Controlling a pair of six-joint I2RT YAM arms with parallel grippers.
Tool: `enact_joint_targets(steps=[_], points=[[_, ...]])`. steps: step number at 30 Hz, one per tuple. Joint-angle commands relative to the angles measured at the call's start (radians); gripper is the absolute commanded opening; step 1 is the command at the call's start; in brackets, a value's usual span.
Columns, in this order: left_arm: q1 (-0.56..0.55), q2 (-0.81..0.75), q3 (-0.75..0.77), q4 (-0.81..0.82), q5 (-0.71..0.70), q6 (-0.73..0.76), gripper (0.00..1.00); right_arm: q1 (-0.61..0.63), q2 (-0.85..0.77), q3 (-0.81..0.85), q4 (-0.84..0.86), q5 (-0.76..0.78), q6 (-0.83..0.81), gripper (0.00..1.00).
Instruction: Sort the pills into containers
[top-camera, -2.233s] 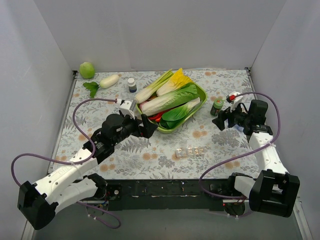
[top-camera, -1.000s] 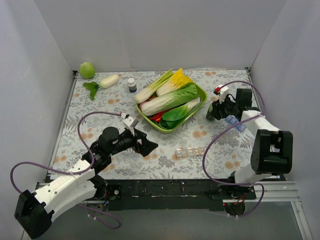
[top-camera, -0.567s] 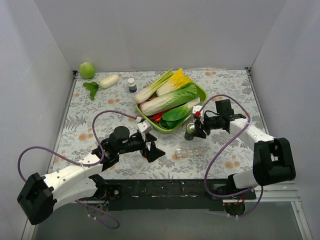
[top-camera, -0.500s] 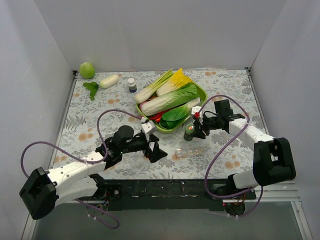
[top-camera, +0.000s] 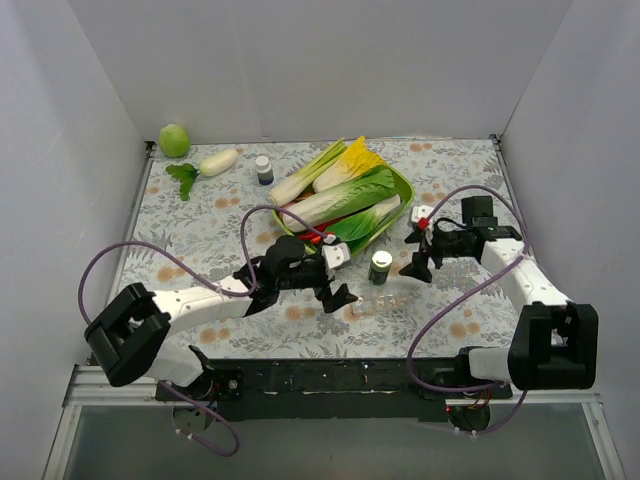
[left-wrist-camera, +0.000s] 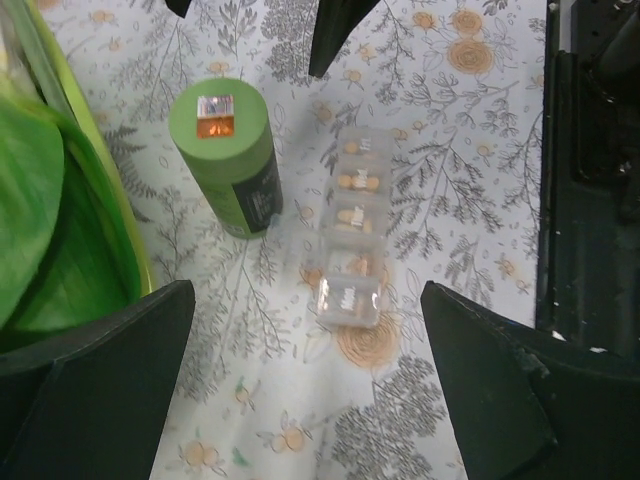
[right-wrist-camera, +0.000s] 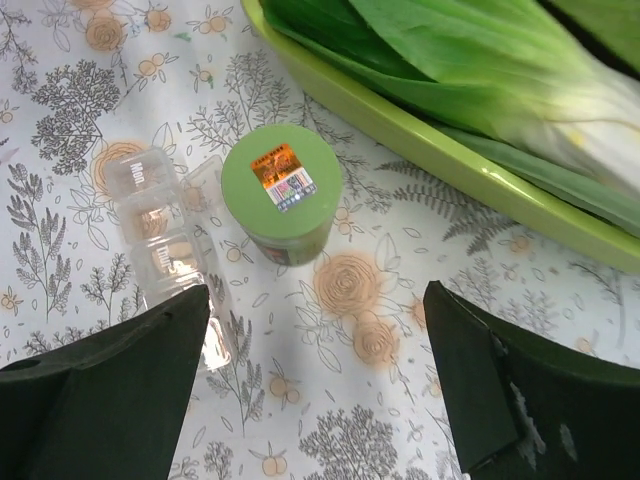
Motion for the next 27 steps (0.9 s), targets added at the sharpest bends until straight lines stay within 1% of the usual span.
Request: enact_joint_targets(steps=[1,3,4,5,6,7,8,9,10,12,14,16,17,19,23,24,26,27], points=[[-0.008,0.119,0.12,0.068,0.039,0.152,0.98,-0.072,-0.129,-0.067,0.045,-0.12,-0.014,0.96],[-0.012,0.164,0.181,0.072,0.04,0.191,0.98,-0.081,-0.155,-0.104,0.078,-0.165,-0.028,0.96],[-0.014,0.205,0.203,0.072,0.04,0.203,0.98,-0.083,-0.161,-0.132,0.167,-0.161,0.048,0.96],[-0.016,0.229,0.221,0.071,0.039,0.214,0.98,-0.083,-0.16,-0.167,0.206,-0.155,0.094,0.97],[-0.017,0.249,0.259,0.062,0.042,0.224,0.98,-0.081,-0.149,-0.166,0.195,-0.161,0.09,0.97],[-0.019,0.285,0.276,0.057,0.04,0.24,0.98,-0.097,-0.116,-0.149,0.099,-0.167,0.005,0.97],[-0.02,0.302,0.293,0.051,0.044,0.246,0.98,-0.109,-0.096,-0.093,0.033,-0.178,-0.043,0.96],[-0.025,0.318,0.327,0.033,0.048,0.254,0.98,-0.112,-0.074,-0.068,-0.021,-0.202,-0.095,0.95],[-0.026,0.335,0.341,0.022,0.045,0.266,0.98,-0.115,-0.044,-0.054,-0.062,-0.215,-0.114,0.93],[-0.034,0.376,0.367,-0.004,0.042,0.278,0.98,-0.12,-0.03,-0.042,-0.082,-0.228,-0.115,0.91],[-0.037,0.414,0.396,-0.015,0.03,0.286,0.98,-0.121,-0.037,-0.046,-0.072,-0.216,-0.114,0.91],[-0.04,0.437,0.434,-0.053,0.013,0.295,0.95,-0.123,-0.054,-0.06,-0.063,-0.201,-0.118,0.91],[-0.043,0.451,0.45,-0.072,0.001,0.309,0.91,-0.124,-0.059,-0.065,-0.058,-0.198,-0.12,0.91],[-0.048,0.485,0.477,-0.116,-0.016,0.314,0.89,-0.127,-0.069,-0.071,-0.053,-0.198,-0.12,0.91],[-0.051,0.511,0.513,-0.132,-0.024,0.317,0.82,-0.13,-0.068,-0.071,-0.053,-0.201,-0.124,0.91],[-0.052,0.514,0.517,-0.139,-0.021,0.315,0.77,-0.132,-0.066,-0.069,-0.055,-0.199,-0.125,0.91],[-0.054,0.526,0.537,-0.147,-0.015,0.307,0.7,-0.134,-0.062,-0.069,-0.056,-0.198,-0.129,0.91],[-0.054,0.528,0.539,-0.153,-0.012,0.297,0.6,-0.135,-0.06,-0.069,-0.059,-0.196,-0.129,0.91]])
